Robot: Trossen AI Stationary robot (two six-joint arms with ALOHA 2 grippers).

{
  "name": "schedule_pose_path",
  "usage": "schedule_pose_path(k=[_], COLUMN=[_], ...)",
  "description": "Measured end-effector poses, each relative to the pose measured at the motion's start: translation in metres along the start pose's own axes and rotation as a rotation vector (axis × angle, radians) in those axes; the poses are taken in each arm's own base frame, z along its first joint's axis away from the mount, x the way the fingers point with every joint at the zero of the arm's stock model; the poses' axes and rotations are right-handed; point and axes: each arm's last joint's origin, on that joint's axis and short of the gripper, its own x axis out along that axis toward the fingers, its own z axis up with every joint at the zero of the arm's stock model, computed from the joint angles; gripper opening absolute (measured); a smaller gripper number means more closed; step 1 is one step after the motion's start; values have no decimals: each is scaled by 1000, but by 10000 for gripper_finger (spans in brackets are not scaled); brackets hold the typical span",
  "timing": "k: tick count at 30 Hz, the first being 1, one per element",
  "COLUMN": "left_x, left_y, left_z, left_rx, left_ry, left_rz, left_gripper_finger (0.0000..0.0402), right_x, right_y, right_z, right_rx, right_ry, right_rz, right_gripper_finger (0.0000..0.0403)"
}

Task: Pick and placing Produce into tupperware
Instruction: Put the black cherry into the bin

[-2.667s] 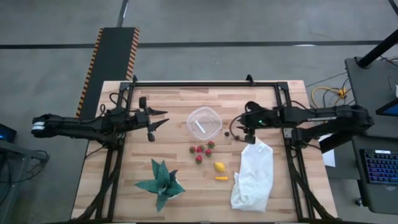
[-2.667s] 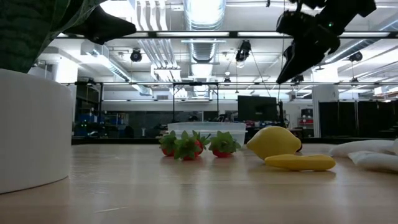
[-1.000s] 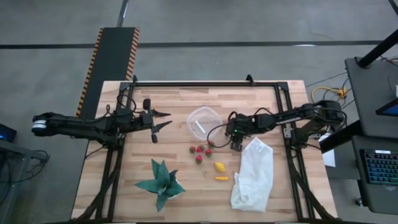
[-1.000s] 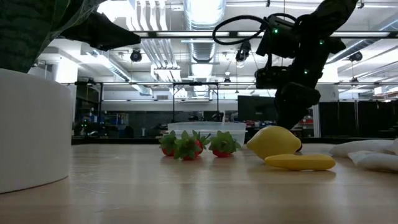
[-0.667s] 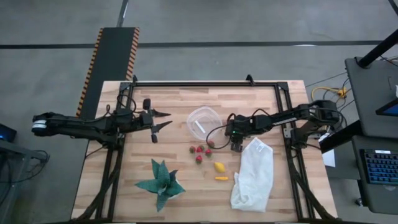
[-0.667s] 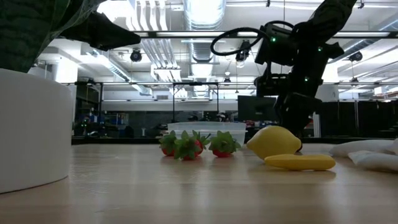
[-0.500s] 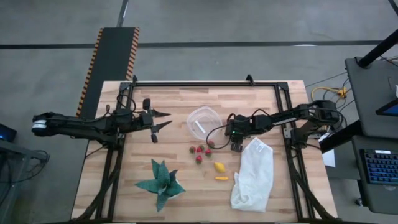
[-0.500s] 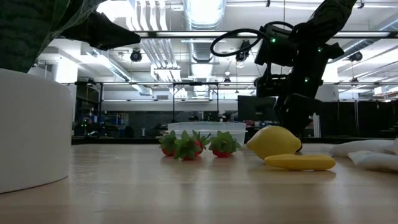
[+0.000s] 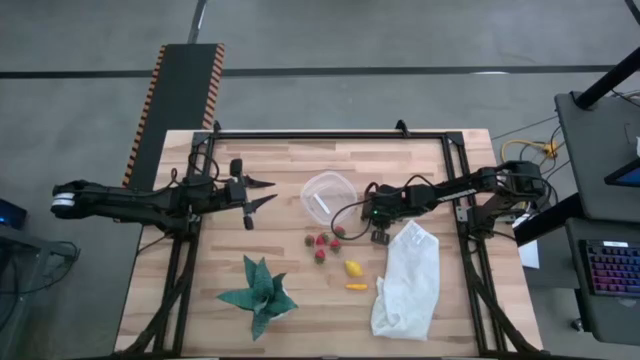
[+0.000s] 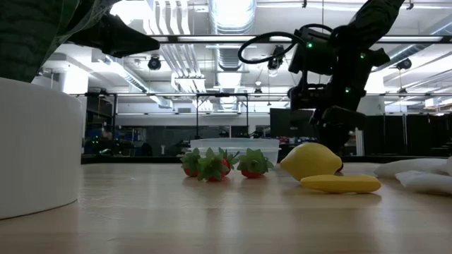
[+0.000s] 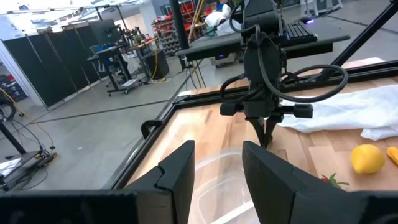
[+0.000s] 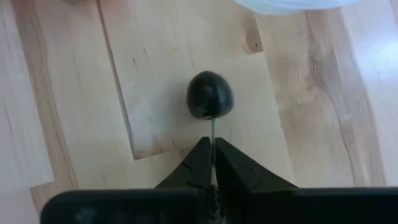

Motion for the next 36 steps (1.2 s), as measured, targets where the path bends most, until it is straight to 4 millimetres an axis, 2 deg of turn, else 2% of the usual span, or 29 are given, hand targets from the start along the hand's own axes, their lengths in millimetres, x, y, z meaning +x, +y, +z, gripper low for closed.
schedule_pose_path(k=[8,18,28,31,36], left_x=[0,0,0,0,0], left_y=[0,0,-1,-1,-1], left_z=[-1,-1,-3,-3,-3], left_rx=[1,1,1,1,1], left_ry=[3,4,9,12,12], left_rz=[-1,-1,-2,-3,-3], left_gripper_finger=[121,121,121,121,121], right_x=[-13,-47,-78,-79,-64], right_y=[1,2,1,-4,-17], right_z=[17,51,84,92,101], right_rx=[-26,-83,-198,-198,-202], right_ry=[-34,-33,-145,-185,-218], right_rz=[9,16,11,2,-27], right_gripper_finger=[8,8,8,8,8])
